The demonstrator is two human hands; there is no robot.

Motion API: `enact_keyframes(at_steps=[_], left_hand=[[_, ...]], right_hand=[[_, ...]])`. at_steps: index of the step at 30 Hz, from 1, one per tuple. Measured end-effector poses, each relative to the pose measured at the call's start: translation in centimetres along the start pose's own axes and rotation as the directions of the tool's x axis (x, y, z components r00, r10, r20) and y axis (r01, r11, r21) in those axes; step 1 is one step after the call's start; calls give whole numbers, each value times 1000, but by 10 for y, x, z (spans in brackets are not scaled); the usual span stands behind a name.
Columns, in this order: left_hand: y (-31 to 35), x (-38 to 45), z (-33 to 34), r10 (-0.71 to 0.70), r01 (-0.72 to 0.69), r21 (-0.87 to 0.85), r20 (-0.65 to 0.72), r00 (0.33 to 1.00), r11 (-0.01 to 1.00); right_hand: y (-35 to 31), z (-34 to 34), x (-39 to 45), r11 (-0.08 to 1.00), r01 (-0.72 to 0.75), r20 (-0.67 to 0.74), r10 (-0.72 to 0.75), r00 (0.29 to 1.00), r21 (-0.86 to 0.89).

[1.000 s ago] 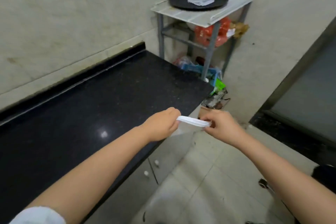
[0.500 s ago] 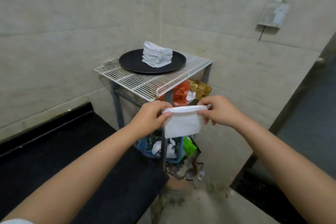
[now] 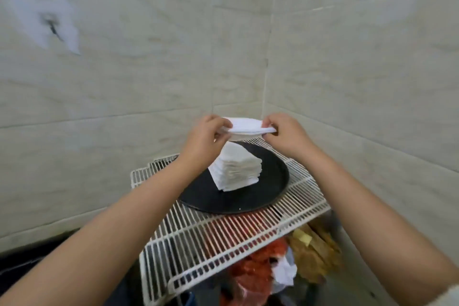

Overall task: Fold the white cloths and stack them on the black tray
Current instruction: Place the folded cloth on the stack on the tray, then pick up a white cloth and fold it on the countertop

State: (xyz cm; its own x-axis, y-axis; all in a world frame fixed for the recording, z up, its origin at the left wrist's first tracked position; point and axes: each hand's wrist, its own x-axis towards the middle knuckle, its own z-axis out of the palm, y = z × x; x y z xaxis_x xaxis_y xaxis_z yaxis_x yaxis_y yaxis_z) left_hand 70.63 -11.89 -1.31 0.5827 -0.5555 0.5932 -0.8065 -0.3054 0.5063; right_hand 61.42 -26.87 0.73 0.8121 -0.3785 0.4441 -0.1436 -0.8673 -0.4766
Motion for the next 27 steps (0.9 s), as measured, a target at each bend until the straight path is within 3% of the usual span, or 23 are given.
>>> enact_keyframes(at_steps=[3,5,8,11,16,18,21,24,27], left_hand=[[-14,33,32,-83,84,96,-14,996,992],[-21,37,52,-161,150,179,52,986,972],[-30,29,73,-258,144,428,222,940,892],[-33,19,77,-343,177,526,237,909,832],[-30,12,80,-430,260,547,207,879,796],[-28,8,82,-448,251,573,232,863,780],[-21,-3,78,-494,311,601,163,854,736],[-19,-26,54,-559,341,690,110,822,638],[-20,-71,9,-639,412,747,23,769,523]], right_hand=[[42,24,52,996,79,49,-81,996,42],[69,45,68,994,101,155,-108,982,51],[100,73,73,990,128,353,-143,925,65],[109,80,71,976,183,443,-217,870,119],[114,80,69,966,229,491,-258,832,119],[116,80,65,972,229,531,-226,817,63],[109,71,56,967,245,527,-173,832,-69],[74,65,41,942,304,426,-218,878,-144],[14,73,14,898,413,414,-322,851,-151]])
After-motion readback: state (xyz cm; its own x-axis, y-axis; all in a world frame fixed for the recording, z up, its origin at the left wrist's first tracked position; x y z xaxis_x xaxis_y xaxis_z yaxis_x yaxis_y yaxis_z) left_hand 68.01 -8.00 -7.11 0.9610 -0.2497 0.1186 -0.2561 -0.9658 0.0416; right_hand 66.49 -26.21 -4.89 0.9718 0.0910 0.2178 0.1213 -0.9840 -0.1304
